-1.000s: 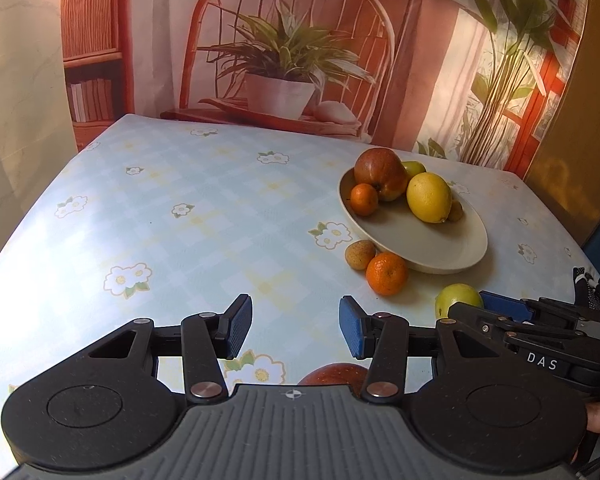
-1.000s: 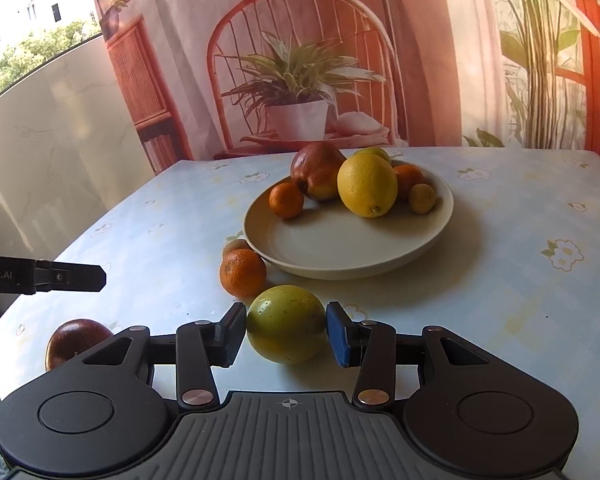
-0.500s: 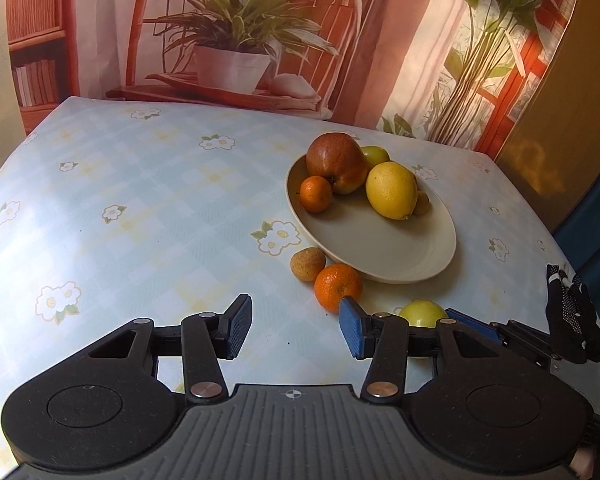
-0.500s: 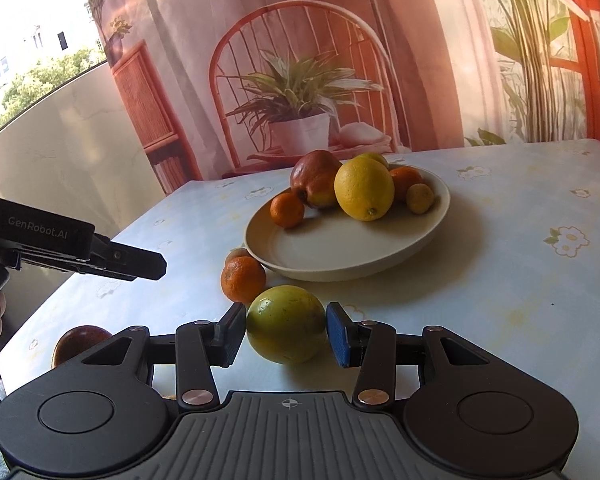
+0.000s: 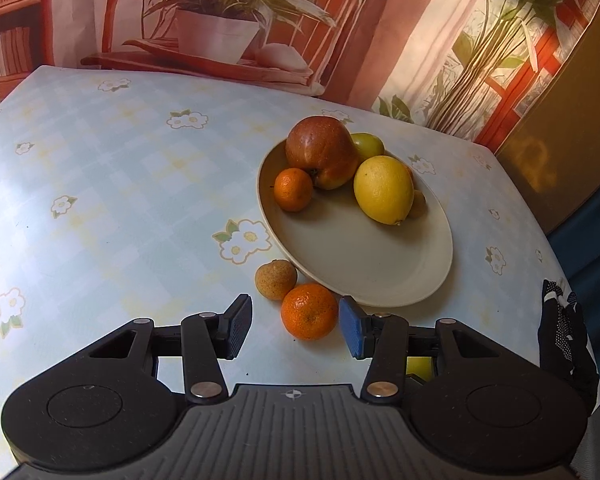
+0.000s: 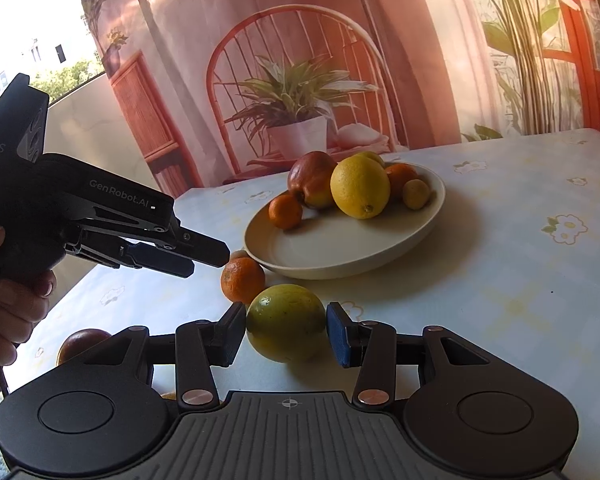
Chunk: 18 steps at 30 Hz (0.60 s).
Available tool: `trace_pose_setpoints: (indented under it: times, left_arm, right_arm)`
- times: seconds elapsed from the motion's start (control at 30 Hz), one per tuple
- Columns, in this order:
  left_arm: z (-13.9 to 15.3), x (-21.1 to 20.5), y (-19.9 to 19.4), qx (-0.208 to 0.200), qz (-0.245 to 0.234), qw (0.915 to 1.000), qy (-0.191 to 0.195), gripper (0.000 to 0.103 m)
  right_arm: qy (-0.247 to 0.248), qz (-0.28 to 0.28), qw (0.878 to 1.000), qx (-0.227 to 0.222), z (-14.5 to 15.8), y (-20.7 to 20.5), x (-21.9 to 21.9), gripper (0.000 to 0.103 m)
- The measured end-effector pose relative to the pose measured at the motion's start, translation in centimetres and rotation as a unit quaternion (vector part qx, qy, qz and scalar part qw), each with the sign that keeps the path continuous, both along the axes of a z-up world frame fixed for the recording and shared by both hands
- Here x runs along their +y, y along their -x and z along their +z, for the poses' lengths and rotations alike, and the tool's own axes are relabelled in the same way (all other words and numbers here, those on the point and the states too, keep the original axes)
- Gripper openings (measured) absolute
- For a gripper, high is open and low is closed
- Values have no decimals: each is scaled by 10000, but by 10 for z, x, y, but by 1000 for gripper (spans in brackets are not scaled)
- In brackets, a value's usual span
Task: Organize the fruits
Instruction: 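Hold the green citrus in the right gripper while the left gripper grasps a mandarin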
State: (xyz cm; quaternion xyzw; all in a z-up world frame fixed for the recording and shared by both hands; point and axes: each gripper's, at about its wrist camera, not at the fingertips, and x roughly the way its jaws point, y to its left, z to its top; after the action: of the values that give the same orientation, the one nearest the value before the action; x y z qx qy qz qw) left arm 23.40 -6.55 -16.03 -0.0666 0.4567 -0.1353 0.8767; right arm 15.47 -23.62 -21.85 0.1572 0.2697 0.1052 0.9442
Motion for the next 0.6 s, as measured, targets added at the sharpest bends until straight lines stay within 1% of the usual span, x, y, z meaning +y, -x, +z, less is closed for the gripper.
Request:
trace_pose_setpoints:
  times: [0.17,0.37,0.6]
  left_arm:
    - [-3,-5,-6,25,24,10000,-46,50]
    - [-7,-8,-11,136,97,9998,85,50]
    - [-14,-18,-13,187,20,9998,-109,50]
  right_arm:
    - [0,3,10000,1,0,0,1,41]
    - [0,3,10000,4,1,0,1,41]
    - [-5,8,10000,9,1,-1,1,41]
